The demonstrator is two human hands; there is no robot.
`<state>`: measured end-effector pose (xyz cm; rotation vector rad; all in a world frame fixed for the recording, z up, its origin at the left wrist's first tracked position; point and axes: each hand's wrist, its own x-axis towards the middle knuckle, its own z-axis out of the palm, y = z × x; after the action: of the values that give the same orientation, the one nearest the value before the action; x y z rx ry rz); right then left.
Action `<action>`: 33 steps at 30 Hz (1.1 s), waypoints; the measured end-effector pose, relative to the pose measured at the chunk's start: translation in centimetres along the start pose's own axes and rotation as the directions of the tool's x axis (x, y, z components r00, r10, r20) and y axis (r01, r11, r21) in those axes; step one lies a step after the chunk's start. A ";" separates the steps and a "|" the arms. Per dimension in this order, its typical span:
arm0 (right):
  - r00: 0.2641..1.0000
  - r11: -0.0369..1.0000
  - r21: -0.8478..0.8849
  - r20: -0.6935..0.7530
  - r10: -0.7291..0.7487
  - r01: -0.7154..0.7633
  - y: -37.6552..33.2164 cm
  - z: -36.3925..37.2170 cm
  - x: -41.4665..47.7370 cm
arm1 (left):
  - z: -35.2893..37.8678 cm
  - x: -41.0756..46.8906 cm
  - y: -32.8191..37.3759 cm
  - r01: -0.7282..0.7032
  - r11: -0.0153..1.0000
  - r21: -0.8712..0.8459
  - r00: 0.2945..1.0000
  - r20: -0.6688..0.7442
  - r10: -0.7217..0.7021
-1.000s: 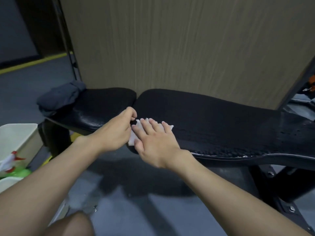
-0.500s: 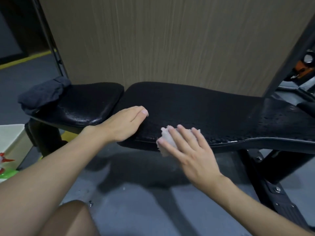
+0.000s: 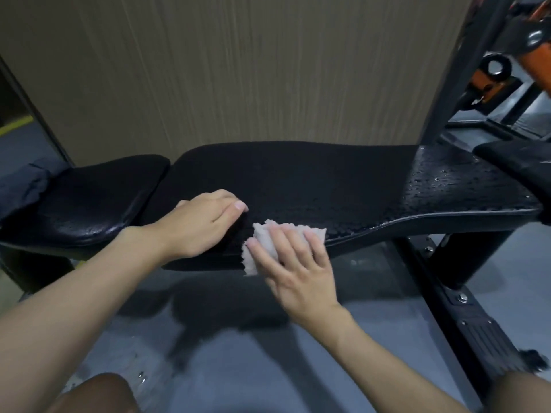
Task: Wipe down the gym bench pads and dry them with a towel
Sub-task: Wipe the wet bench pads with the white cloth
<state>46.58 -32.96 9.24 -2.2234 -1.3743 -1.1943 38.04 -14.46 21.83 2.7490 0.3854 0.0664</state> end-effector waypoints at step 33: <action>0.691 0.702 -0.017 0.158 0.705 -0.712 19.0 -3.5 -3.7 | 5.5 19.1 20.8 -0.282 0.945 0.163 0.852 0.496 0.169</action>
<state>59.95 -47.12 12.19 -2.4775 -0.4324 -0.6975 62.32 -29.79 24.13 2.8905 -0.0786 -0.6263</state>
